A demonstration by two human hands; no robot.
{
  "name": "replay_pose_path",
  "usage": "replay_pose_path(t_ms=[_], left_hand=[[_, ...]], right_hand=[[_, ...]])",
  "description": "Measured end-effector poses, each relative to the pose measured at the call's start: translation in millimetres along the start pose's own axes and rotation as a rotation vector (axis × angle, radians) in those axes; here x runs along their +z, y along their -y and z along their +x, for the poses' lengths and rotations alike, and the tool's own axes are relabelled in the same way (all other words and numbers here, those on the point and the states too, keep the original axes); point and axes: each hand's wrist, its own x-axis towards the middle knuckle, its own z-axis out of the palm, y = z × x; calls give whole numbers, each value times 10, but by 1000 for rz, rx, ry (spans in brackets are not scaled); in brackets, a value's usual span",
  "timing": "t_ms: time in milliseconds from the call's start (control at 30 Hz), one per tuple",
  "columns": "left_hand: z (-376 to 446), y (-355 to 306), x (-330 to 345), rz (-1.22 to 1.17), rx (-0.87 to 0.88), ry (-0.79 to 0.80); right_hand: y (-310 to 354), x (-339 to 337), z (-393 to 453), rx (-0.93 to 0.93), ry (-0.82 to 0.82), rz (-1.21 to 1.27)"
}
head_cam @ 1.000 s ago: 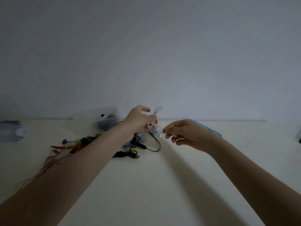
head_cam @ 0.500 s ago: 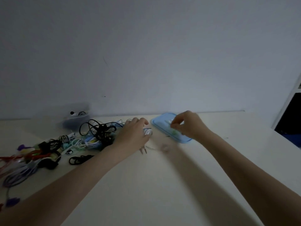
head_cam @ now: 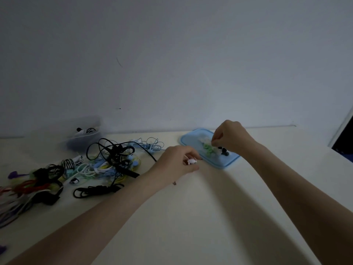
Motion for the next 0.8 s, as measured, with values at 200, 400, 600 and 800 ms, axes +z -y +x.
replay_pose_path(t_ms=[200,400,600,800], left_hand=[[19,78,58,-55,-33,-75],[-16,142,73,-184,25,-96],[-24,166,-21,-359,-16,-79],[-46,210,-30,-325,-20,-121]], right_hand=[[34,87,-84,-40,8,-111],[90,34,-94,-79,-125,-135],[330,111,-291,-89,-137,381],[342,414,-495,67,-97,744]])
